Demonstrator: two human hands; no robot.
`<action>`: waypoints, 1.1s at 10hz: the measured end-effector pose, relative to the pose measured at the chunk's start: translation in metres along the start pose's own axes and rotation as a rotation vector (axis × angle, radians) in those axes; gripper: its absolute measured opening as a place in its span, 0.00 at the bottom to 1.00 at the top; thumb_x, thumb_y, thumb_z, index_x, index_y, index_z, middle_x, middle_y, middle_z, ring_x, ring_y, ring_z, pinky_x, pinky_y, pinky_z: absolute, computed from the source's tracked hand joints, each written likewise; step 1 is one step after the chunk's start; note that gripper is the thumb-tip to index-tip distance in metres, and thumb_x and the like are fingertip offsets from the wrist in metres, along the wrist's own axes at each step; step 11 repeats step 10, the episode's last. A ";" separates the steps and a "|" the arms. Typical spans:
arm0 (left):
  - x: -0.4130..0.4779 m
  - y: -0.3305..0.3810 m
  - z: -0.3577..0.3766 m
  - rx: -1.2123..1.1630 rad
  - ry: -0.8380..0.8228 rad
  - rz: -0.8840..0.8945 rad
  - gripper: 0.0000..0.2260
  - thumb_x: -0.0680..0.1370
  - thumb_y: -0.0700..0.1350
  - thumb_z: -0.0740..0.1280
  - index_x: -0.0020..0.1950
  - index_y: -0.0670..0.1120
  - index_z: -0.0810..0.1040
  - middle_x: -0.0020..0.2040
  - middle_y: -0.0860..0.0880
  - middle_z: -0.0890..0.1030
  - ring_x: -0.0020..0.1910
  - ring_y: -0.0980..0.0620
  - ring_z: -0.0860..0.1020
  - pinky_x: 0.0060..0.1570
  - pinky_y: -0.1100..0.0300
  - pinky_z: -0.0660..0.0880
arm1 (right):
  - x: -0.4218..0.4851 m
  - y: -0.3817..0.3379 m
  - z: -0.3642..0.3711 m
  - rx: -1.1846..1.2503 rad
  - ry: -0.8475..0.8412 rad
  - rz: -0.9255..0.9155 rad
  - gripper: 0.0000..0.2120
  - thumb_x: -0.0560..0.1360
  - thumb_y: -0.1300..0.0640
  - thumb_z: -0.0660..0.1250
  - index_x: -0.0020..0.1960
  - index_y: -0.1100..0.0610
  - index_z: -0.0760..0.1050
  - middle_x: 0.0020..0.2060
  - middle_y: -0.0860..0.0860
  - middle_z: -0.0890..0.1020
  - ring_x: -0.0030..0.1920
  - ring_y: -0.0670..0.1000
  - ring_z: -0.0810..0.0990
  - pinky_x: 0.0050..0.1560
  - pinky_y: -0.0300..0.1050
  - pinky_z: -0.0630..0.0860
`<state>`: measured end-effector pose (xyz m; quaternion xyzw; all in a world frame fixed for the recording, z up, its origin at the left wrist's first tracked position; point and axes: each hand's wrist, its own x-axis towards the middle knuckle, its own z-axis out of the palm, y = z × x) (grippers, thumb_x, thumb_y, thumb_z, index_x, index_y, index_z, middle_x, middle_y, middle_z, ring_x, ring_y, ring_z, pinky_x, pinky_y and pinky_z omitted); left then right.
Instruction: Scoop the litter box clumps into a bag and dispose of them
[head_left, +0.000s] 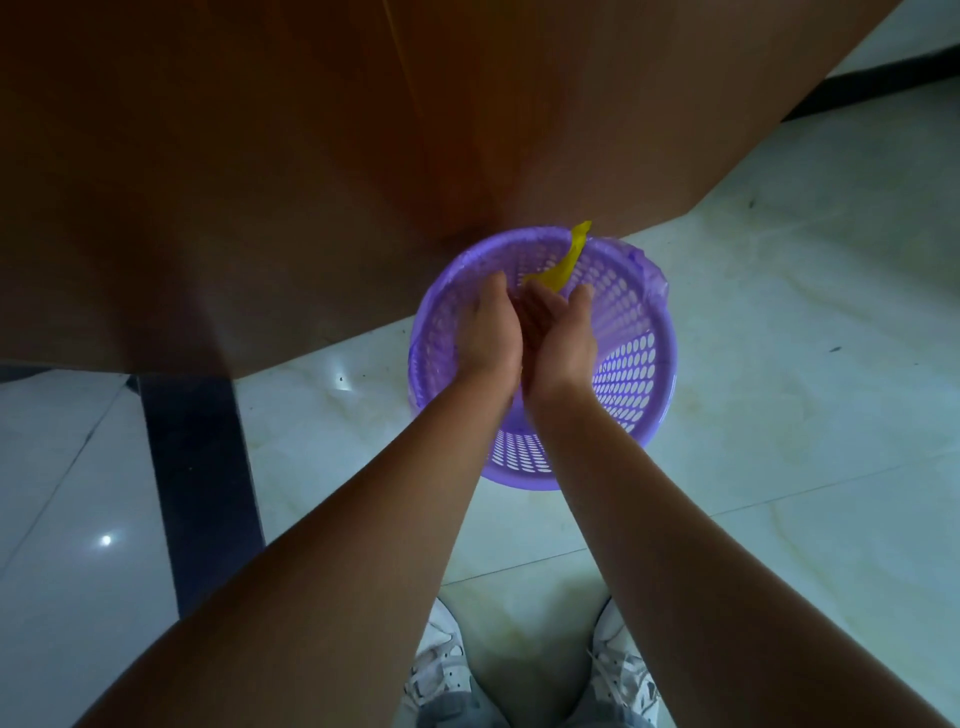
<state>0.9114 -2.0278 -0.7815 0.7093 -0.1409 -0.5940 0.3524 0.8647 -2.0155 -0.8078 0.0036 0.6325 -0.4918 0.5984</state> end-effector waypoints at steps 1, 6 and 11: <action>-0.007 0.003 -0.006 0.435 0.006 0.235 0.15 0.85 0.47 0.55 0.47 0.43 0.78 0.50 0.41 0.81 0.49 0.46 0.77 0.42 0.61 0.64 | -0.001 -0.007 -0.010 -0.227 -0.002 -0.064 0.28 0.82 0.40 0.50 0.56 0.56 0.82 0.47 0.49 0.86 0.52 0.49 0.83 0.64 0.49 0.75; 0.017 -0.010 -0.040 1.355 -0.301 0.335 0.36 0.77 0.70 0.43 0.81 0.52 0.50 0.82 0.47 0.49 0.80 0.41 0.49 0.77 0.40 0.48 | -0.016 -0.040 -0.040 -0.773 -0.155 -0.261 0.22 0.84 0.46 0.53 0.56 0.59 0.80 0.49 0.54 0.85 0.50 0.52 0.81 0.47 0.41 0.74; -0.020 0.001 -0.061 1.509 -0.129 0.871 0.23 0.78 0.57 0.48 0.47 0.47 0.80 0.43 0.43 0.82 0.42 0.39 0.80 0.38 0.53 0.74 | -0.036 -0.051 -0.056 -1.257 -0.171 -0.473 0.18 0.83 0.44 0.54 0.51 0.52 0.80 0.44 0.53 0.83 0.48 0.56 0.80 0.45 0.45 0.69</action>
